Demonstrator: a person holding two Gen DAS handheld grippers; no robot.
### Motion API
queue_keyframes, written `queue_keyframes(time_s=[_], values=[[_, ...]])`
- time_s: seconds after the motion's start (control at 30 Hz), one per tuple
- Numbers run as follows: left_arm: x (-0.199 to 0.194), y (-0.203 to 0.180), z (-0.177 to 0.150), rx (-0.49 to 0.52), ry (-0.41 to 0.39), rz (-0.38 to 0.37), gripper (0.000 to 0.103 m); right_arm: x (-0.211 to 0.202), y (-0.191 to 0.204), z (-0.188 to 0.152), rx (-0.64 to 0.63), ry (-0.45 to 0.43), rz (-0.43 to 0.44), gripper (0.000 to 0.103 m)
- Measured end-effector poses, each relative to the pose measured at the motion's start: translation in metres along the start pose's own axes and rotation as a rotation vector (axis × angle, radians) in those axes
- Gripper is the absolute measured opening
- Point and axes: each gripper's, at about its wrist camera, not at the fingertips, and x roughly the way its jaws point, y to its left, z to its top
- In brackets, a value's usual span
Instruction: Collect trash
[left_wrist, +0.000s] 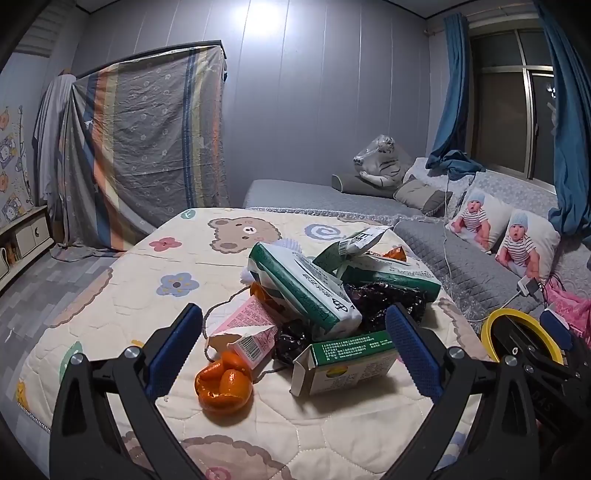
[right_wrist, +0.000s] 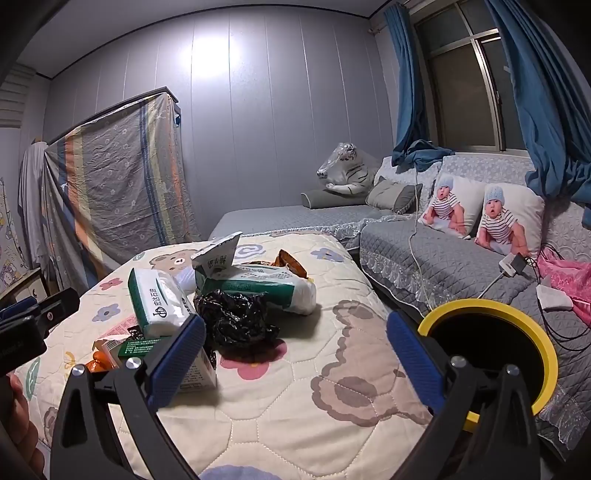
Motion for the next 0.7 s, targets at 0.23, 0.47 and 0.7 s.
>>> queue_keyframes(time_s=[0.23, 0.47, 0.7], values=[[0.0001, 0.0004, -0.0003, -0.001, 0.004, 0.0, 0.095, 0.0001, -0.0002, 0.0005, 0.001, 0.002, -0.001, 0.095], [0.003, 0.0015, -0.0021, -0.004, 0.012, -0.003, 0.095, 0.0002, -0.005, -0.0051, 0.007, 0.009, -0.003, 0.095], [0.0035, -0.0006, -0.0032, -0.001, 0.003, -0.001, 0.095, 0.0003, -0.005, -0.0047, 0.007, 0.01, -0.003, 0.095]])
